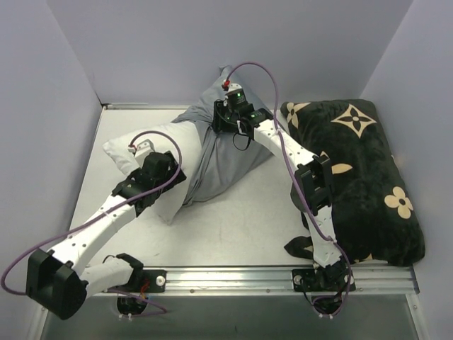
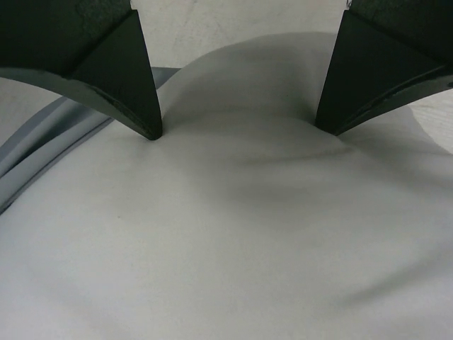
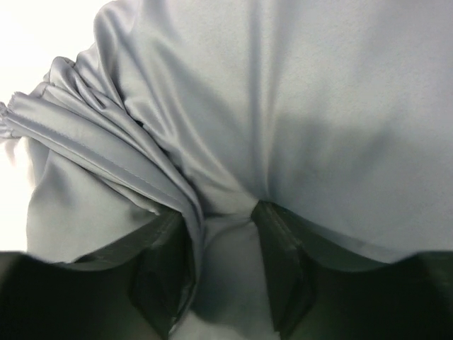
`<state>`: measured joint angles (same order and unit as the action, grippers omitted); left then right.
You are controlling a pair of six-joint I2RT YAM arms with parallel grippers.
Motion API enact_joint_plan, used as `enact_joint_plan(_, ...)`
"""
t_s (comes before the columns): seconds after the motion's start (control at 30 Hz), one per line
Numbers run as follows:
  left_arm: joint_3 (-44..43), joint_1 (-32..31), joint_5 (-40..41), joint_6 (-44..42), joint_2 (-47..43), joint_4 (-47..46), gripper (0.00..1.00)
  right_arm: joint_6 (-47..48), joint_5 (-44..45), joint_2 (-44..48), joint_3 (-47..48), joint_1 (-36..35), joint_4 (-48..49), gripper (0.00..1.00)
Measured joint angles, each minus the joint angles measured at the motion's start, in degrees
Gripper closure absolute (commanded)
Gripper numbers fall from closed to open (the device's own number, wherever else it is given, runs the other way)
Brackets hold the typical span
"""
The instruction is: Remove the pillowcase from the pillow
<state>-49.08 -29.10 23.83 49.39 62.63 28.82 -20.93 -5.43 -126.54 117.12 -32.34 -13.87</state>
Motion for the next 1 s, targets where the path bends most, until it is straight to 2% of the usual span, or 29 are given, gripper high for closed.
enact_joint_plan(0.03,0.0,0.2,0.0,0.0,1.2,-0.8,0.11,0.0,0.0,0.0,0.0,0.0,0.0,0.5)
enact_joint_plan(0.13,0.0,2.1,-1.1,-0.3,4.5,-3.7,0.53,0.5,0.1,0.0,0.2,0.0,-0.1,0.36)
enact_joint_plan(0.17,0.0,3.2,-2.0,-0.3,5.5,-4.8,0.99,0.8,0.1,0.1,0.3,-0.1,-0.1,0.32)
enact_joint_plan(0.2,0.0,4.4,-3.0,-0.3,6.2,-6.1,1.0,0.9,0.3,0.3,0.3,-0.4,-0.3,0.28)
enact_joint_plan(0.27,0.1,6.8,-5.3,-1.0,6.7,-8.6,1.0,1.1,1.2,1.4,-0.8,-1.2,-0.4,0.27)
enact_joint_plan(0.4,0.4,9.0,-7.5,-2.1,5.9,-9.8,1.0,1.0,7.2,8.7,-8.8,-3.9,-1.7,0.22)
enact_joint_plan(0.63,0.5,9.1,-8.0,-3.5,4.7,-9.7,1.0,-1.8,19.5,22.8,-22.3,-15.0,-6.0,0.16)
enact_joint_plan(0.7,0.5,9.1,-8.2,-3.6,4.4,-9.7,1.0,-2.4,20.4,23.4,-23.1,-17.1,-7.0,0.15)
enact_joint_plan(1.0,1.2,9.1,-8.9,-3.5,0.7,-8.4,1.0,-3.3,20.9,22.6,-21.2,-16.9,-8.9,0.14)
